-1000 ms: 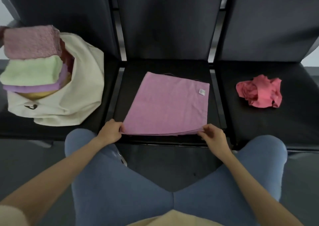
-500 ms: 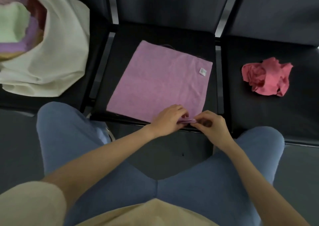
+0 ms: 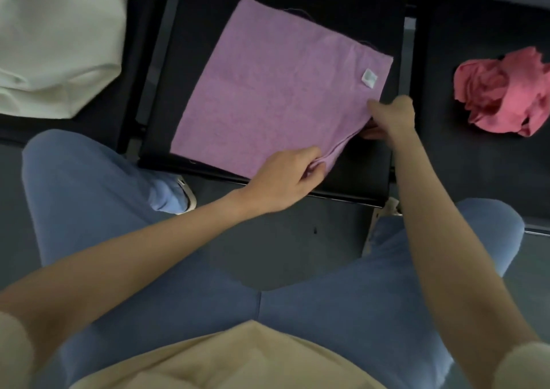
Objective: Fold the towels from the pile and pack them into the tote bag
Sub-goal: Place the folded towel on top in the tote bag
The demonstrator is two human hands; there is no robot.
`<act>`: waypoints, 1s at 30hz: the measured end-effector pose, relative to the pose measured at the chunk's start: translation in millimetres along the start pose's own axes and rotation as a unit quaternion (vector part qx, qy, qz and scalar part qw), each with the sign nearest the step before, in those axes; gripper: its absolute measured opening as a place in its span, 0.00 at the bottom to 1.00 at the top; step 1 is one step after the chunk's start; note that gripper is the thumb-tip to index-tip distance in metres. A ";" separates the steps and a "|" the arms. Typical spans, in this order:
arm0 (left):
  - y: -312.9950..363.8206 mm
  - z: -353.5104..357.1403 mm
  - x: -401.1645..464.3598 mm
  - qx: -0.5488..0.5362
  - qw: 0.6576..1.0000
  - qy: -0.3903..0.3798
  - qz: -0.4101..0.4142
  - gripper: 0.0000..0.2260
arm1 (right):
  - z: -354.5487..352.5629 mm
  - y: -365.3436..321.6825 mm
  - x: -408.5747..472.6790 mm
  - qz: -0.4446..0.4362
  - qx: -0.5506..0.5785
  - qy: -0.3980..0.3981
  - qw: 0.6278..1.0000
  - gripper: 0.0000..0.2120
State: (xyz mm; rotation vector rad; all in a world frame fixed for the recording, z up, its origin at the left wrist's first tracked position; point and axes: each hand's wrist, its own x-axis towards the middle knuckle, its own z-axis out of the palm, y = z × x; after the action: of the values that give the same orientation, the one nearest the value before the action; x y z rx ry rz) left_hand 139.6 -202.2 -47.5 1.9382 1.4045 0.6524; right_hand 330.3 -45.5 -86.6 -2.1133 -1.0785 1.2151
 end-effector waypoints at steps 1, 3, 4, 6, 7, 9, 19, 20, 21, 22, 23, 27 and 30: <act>-0.2 -2.5 -0.5 -0.006 1.000 -0.002 -0.002 0.12 | 2.7 -3.6 4.6 -0.008 0.007 0.012 1.000 0.06; -0.2 -5.1 -0.5 -0.015 1.000 -0.013 -0.004 0.13 | 4.0 -11.3 14.9 -0.009 0.005 0.037 0.999 0.15; 0.5 -5.8 0.0 -0.020 1.000 -0.020 -0.003 0.13 | 3.6 -16.0 21.2 -0.010 -0.001 0.052 0.999 0.19; 2.6 -7.0 0.6 -0.027 0.999 -0.036 -0.002 0.12 | 4.6 -26.7 31.7 -0.015 0.006 0.068 0.998 0.17; 3.4 -7.3 1.2 -0.029 0.999 -0.045 -0.004 0.12 | 5.5 -32.5 35.1 -0.016 0.013 0.070 0.997 0.15; 4.3 -7.2 2.2 -0.034 0.998 -0.057 -0.006 0.12 | 8.2 -43.8 40.0 -0.014 0.019 0.079 0.997 0.17; 9.7 -6.0 -0.6 -0.244 0.952 -0.144 -0.116 0.17 | -17.3 -48.6 48.2 -0.061 0.078 0.102 0.990 0.17; 10.7 -7.7 -0.6 -0.280 0.939 -0.145 -0.139 0.14 | -20.3 -50.4 48.6 -0.060 0.102 0.105 0.987 0.18; 11.3 -11.0 -0.7 -0.301 0.930 -0.145 -0.155 0.12 | -21.4 -52.8 48.6 -0.063 0.130 0.105 0.984 0.18; 10.7 -15.6 -0.4 -0.306 0.927 -0.140 -0.165 0.11 | -20.7 -58.5 43.7 -0.067 0.155 0.104 0.980 0.18; 9.3 -20.6 -1.6 -0.298 0.930 -0.132 -0.170 0.12 | -17.9 -65.1 39.8 -0.067 0.173 0.104 0.977 0.18; -6.3 -43.6 -12.9 -0.328 0.914 -0.109 -0.215 0.13 | 10.2 -98.6 22.1 -0.098 0.194 0.084 0.972 0.13; -23.5 -63.8 -25.8 -0.342 0.906 -0.087 -0.235 0.08 | 43.6 -122.4 12.4 -0.153 0.179 0.099 0.967 0.15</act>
State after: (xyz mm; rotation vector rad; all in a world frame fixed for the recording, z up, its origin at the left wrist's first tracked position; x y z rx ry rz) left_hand 71.3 -208.1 -23.0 1.0308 1.2382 0.6091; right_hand 247.6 36.2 -27.3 -1.6788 -0.9684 0.9460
